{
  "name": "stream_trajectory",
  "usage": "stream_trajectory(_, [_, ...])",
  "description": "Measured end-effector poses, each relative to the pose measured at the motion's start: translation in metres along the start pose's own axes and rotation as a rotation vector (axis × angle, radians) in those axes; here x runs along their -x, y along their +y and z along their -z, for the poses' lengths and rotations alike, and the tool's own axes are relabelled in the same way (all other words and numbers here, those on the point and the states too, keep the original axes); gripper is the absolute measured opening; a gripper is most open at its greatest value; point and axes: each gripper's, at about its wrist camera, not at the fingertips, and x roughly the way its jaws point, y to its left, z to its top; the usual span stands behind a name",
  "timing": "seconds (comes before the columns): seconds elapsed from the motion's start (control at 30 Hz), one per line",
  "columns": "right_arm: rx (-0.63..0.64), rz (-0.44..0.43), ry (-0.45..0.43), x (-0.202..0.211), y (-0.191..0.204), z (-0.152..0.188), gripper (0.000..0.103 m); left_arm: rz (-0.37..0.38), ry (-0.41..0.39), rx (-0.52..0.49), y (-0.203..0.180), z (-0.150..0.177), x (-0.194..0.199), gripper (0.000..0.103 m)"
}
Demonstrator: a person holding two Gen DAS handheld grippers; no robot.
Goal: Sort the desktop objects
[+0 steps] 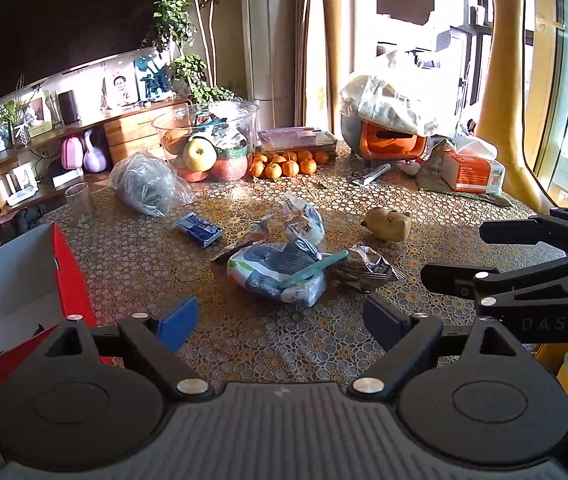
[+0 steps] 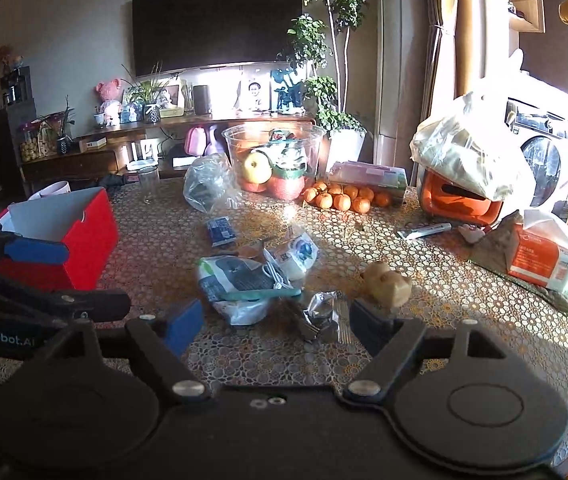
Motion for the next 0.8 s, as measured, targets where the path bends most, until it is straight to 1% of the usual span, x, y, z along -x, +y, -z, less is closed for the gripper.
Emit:
stream_trajectory(0.03, [-0.001, 0.001, 0.003, -0.002, -0.002, 0.001, 0.083, 0.007, -0.001, -0.001, -0.001, 0.0, -0.003, 0.103])
stream_trajectory(0.13, [0.003, 0.014, 0.01, -0.009, -0.007, 0.005, 0.087, 0.029, -0.007, -0.006, -0.003, 0.0, -0.009, 0.103])
stream_trajectory(0.3, [0.008, 0.023, 0.015, -0.02, -0.016, 0.011, 0.093, 0.031, -0.003, -0.002, -0.003, -0.001, -0.023, 0.103])
stream_trajectory(0.5, [0.002, 0.025, 0.031, -0.033, -0.025, 0.015, 0.093, 0.024, 0.008, -0.016, -0.002, -0.004, -0.043, 0.103])
stream_trajectory(0.7, [-0.004, 0.022, 0.04, -0.046, -0.032, 0.017, 0.093, 0.084, -0.02, -0.022, -0.002, -0.008, -0.056, 0.103])
stream_trajectory(0.8, [-0.005, 0.024, 0.044, -0.052, -0.034, 0.017, 0.093, 0.083, -0.026, -0.032, -0.004, -0.01, -0.063, 0.103])
